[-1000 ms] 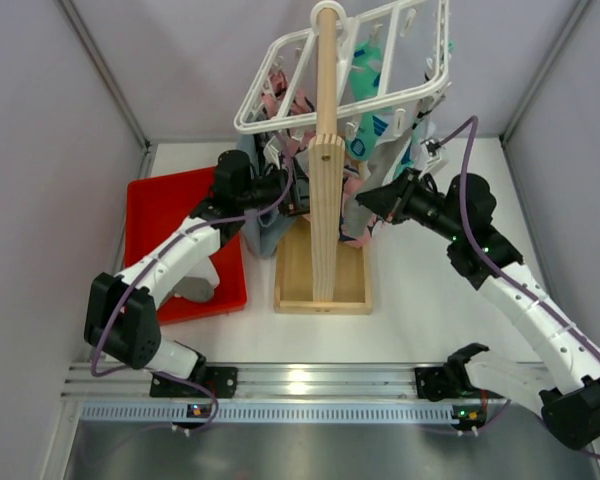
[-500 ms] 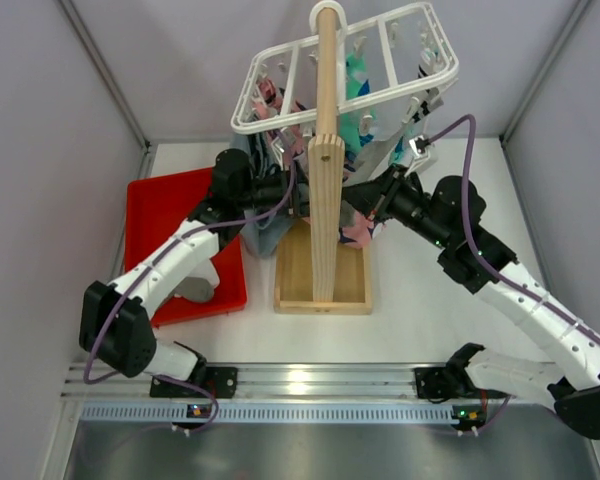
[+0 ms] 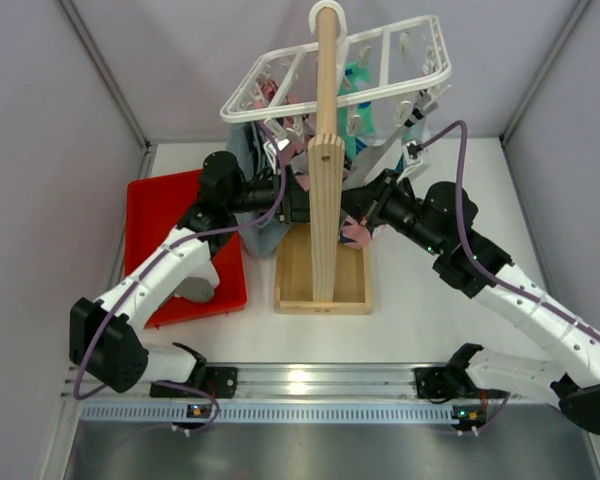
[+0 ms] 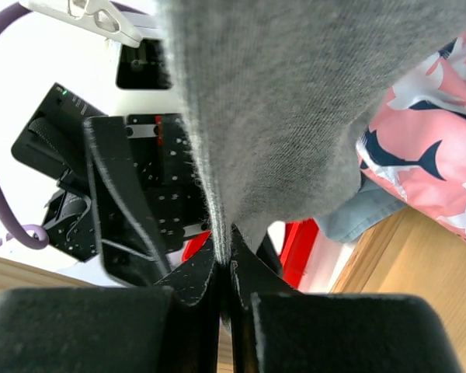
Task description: Remove the socks clipped to the hanger
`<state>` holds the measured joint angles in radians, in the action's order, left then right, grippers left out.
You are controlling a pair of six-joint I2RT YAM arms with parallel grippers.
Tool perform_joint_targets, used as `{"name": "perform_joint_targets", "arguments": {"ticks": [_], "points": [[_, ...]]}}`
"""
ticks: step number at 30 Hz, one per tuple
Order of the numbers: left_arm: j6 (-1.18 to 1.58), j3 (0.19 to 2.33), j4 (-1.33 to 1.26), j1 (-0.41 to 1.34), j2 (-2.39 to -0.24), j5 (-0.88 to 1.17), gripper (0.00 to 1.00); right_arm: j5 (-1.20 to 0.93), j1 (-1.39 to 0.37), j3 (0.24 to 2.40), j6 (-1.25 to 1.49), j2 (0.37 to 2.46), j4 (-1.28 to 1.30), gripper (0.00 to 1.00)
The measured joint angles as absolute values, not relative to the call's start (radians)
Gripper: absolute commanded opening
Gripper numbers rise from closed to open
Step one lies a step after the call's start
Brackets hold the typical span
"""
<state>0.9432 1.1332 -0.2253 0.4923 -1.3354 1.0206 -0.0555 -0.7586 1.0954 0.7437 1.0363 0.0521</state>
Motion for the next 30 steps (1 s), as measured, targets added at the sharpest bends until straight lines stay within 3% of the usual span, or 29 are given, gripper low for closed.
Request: {"name": "perform_joint_targets", "arguments": {"ticks": [1, 5, 6, 7, 9, 16, 19, 23, 30], "points": [[0.943, 1.133, -0.225, 0.493, -1.335, 1.024, 0.52, -0.048, -0.765, 1.095, 0.743, 1.037, 0.052, 0.0], [0.95, 1.133, -0.225, 0.494, -1.335, 1.031, 0.0, -0.025, -0.786, 1.095, 0.741, 1.037, 0.052, 0.05], [0.954, 1.133, -0.226, 0.494, -1.335, 1.032, 0.0, -0.015, -0.791, 1.095, 0.741, 1.037, 0.053, 0.11], [0.954, 1.133, -0.226, 0.494, -1.335, 1.032, 0.0, -0.009, -0.794, 1.095, 0.737, 1.037, 0.055, 0.29], [0.957, 1.133, -0.226, 0.494, -1.335, 1.032, 0.0, 0.009, -0.8, 1.096, 0.729, 1.037, 0.065, 0.49], [0.967, 1.133, -0.226, 0.495, -1.335, 1.031, 0.0, 0.167, -0.81, 1.135, 0.64, 0.978, 0.266, 0.8], [0.967, 1.133, -0.226, 0.496, -1.335, 1.03, 0.0, 0.258, -0.809, 1.193, 0.582, 0.922, 0.383, 0.84], [0.967, 1.133, -0.226, 0.497, -1.335, 1.029, 0.0, 0.377, -0.79, 1.401, 0.5, 0.914, 0.545, 0.81], [0.966, 1.133, -0.229, 0.498, -1.345, 1.028, 0.0, 0.475, -0.646, 1.958, 0.391, 1.116, 0.725, 0.7]]}}
